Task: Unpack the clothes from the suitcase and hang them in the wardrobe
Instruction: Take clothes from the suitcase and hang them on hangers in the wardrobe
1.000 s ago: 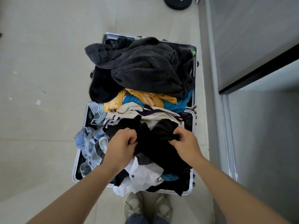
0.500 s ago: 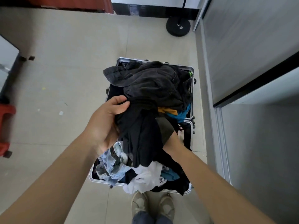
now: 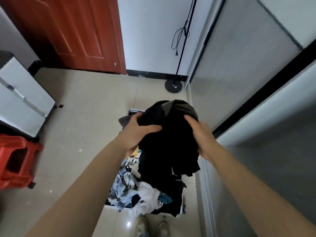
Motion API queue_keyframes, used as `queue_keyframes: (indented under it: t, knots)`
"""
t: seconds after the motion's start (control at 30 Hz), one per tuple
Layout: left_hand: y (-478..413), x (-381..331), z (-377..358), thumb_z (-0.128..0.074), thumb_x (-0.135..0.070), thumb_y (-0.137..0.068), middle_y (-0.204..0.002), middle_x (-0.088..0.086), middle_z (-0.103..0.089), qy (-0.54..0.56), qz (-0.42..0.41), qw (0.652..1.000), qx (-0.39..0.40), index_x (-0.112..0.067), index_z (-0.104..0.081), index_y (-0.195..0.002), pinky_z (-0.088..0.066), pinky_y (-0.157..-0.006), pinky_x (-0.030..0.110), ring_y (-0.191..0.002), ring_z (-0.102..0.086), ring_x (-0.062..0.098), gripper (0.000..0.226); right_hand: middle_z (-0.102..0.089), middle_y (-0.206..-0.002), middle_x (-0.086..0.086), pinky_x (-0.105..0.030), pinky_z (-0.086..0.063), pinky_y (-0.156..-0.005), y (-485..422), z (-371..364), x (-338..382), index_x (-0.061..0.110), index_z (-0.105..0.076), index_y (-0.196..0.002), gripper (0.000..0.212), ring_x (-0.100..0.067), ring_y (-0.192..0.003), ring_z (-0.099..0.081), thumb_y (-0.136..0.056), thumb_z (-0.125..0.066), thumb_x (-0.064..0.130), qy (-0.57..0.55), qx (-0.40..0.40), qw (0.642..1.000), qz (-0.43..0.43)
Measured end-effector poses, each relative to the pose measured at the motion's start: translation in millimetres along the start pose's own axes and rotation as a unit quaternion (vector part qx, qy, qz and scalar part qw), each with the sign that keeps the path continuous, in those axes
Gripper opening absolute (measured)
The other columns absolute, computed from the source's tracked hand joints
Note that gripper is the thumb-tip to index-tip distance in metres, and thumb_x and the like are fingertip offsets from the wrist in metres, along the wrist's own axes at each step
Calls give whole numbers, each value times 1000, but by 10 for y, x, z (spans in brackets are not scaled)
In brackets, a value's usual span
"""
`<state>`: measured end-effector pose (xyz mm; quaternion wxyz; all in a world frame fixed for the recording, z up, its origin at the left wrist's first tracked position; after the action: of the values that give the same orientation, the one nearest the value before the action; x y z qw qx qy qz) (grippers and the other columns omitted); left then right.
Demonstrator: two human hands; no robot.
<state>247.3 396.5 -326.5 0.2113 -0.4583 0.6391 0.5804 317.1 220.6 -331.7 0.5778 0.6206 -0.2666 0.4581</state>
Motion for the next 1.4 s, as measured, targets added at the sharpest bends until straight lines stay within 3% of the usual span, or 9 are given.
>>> queue_keyframes:
  t: [0.13, 0.3, 0.6, 0.77, 0.9, 1.1, 1.27, 1.33, 1.4]
  knots:
    - [295, -112, -403, -62, -6, -90, -95, 13, -72, -87, 35, 991, 99, 2, -63, -107, -58, -72, 31, -82, -69, 24, 19, -74, -89, -6, -31, -51, -80, 552, 311, 838, 14, -73, -87, 27, -20, -88, -69, -90, -63, 38, 153, -22, 985, 76]
    - [626, -1311, -527, -63, -17, -93, -91, 11, -70, -225, -161, 960, 48, -7, -68, -101, -53, -66, 22, -78, -66, 19, 14, -71, -78, 4, -19, -48, -67, 986, 1001, 1774, 18, -74, -86, 12, -7, -69, -62, -91, -63, 23, 246, -75, 946, 199]
    - [1197, -2460, -1334, -56, -37, -95, -86, 7, -71, -132, -206, 965, 94, -17, -68, -93, -54, -63, 20, -69, -68, 14, 24, -62, -86, -5, -35, -47, -75, 1375, 1824, 2505, 10, -61, -87, 12, -25, -85, -59, -90, -50, 7, 436, -189, 827, 300]
    - [1303, -2691, -1387, -65, -46, -87, -110, 12, -71, -114, -190, 972, 78, -13, -71, -111, -48, -98, 36, -97, -68, 27, 41, -69, -81, 8, -15, -47, -68, 1643, 2232, 2935, 23, -69, -85, 32, -2, -76, -61, -96, -42, 8, 237, -220, 884, 338]
    - [1364, -2912, -1397, -54, -37, -95, -75, 9, -74, -12, -186, 981, 61, -6, -69, -92, -51, -75, 33, -60, -70, 20, 34, -64, -80, 1, -19, -43, -63, 1744, 2303, 3243, 13, -61, -85, 27, -16, -78, -58, -100, -38, 15, 292, -244, 858, 344]
    - [1452, -3107, -1663, -56, -40, -95, -100, 10, -75, 8, -204, 975, 84, -8, -70, -104, -53, -76, 34, -84, -73, 22, 37, -69, -94, -6, -33, -50, -81, 1540, 2461, 3187, 10, -66, -91, 32, -25, -91, -64, -100, -38, 23, 184, -254, 899, 307]
    - [1584, -3055, -1820, -63, -44, -84, -104, 8, -74, -39, -232, 958, 166, -12, -77, -94, -57, -86, 35, -90, -72, 19, 36, -54, -114, -22, -41, -44, -79, 1791, 2604, 3295, 14, -56, -115, 32, -42, -105, -54, -103, -30, 30, 490, -415, 732, 229]
    - [1619, -2808, -1936, -69, -45, -73, -99, 9, -74, -99, -216, 945, 227, -15, -79, -82, -59, -80, 31, -83, -72, 18, 32, -64, -107, -19, -31, -46, -66, 1752, 2561, 3262, 15, -59, -109, 31, -38, -90, -63, -104, -30, 27, 383, -349, 816, 256]
    - [1634, -2433, -2134, -83, -47, -62, -90, 8, -71, -193, -189, 911, 312, -14, -75, -83, -58, -69, 25, -77, -70, 16, 40, -70, -92, -7, -27, -52, -62, 1677, 2474, 3121, 20, -62, -96, 29, -23, -75, -66, -105, -34, 23, 86, -238, 928, 274]
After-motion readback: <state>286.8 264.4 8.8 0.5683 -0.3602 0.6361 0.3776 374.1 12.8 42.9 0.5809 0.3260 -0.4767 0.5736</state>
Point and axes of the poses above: each hand's wrist, its own y-axis away from the middle knuckle, its own z-axis out of the back of the hand, x = y × z, the point moved 10 cm from there along -y, towards the middle knuckle
